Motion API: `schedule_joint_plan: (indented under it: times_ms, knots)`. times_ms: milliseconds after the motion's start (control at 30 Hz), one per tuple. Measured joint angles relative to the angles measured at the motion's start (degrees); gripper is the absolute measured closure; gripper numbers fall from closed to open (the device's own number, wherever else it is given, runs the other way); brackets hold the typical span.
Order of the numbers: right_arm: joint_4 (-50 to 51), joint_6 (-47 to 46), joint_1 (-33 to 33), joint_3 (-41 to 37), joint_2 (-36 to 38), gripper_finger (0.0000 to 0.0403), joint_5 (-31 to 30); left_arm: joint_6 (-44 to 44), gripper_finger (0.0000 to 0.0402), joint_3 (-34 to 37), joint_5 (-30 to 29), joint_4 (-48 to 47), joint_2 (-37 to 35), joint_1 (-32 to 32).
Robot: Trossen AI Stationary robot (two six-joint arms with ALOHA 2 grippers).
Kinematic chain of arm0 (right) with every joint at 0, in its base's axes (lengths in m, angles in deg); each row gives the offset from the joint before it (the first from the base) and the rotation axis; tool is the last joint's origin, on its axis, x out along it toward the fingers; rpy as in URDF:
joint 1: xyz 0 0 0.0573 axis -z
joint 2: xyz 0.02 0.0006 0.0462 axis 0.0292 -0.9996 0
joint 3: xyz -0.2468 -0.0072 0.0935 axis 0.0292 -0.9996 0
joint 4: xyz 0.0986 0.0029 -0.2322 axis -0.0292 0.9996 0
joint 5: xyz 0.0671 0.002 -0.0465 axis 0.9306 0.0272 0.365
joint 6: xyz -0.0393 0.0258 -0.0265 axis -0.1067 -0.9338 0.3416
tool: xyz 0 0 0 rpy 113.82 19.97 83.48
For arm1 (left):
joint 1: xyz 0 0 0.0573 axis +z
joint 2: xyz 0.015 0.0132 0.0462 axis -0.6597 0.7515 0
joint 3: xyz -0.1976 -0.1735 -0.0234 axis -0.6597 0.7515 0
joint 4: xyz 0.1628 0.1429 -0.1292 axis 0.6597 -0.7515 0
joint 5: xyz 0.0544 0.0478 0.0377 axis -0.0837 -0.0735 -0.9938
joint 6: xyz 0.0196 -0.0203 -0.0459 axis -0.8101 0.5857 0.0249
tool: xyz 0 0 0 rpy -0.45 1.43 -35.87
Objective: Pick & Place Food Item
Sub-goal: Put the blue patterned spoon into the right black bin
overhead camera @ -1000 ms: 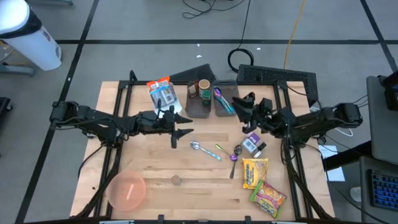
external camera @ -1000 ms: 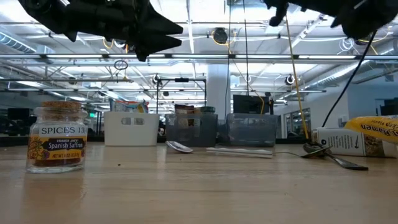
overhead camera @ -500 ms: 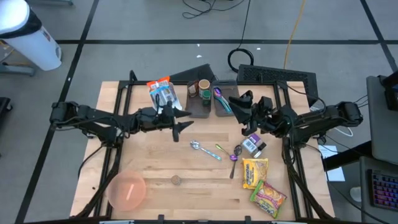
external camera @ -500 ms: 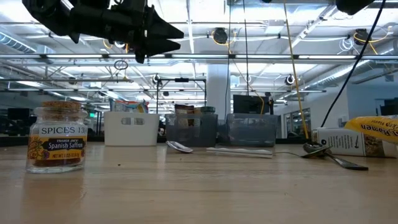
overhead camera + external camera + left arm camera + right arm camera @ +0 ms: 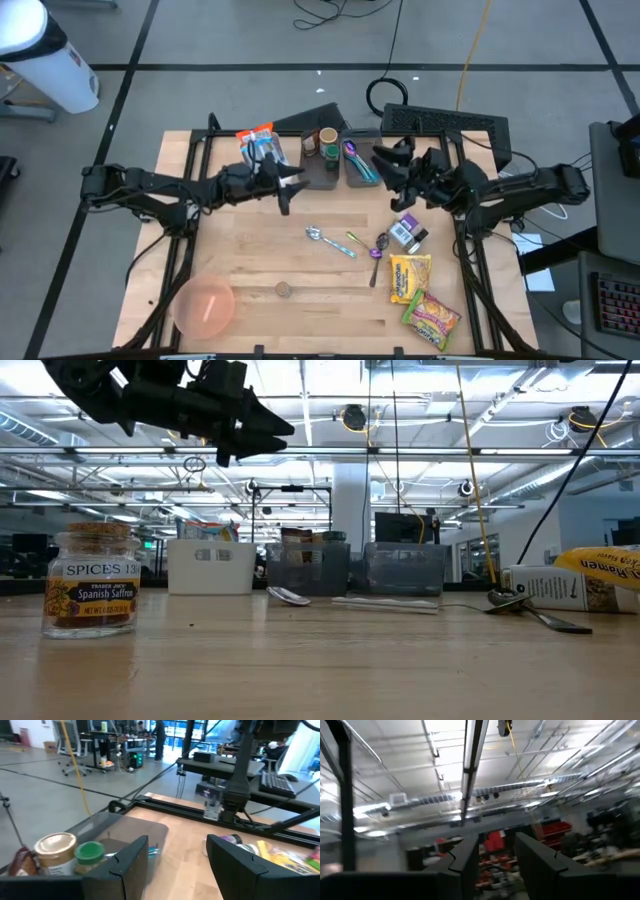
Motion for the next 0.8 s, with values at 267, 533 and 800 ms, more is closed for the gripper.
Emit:
schedule_joint_plan:
  times_ms: [267,533,800]
  knots:
    - [5.2,14.2,2.2,0.0,1.4,0.0283,-9.6,0.3,0.0192,0.0,0.0,0.3,0.0,1.2]
    - [6.0,24.0,2.7,0.0,1.4,0.0285,-9.0,-0.1,0.0192,0.0,2.7,0.1,0.0,1.2]
    - [18.2,28.4,2.4,0.0,1.4,0.0286,-9.1,-0.9,0.0192,0.0,9.7,-9.4,0.0,0.8]
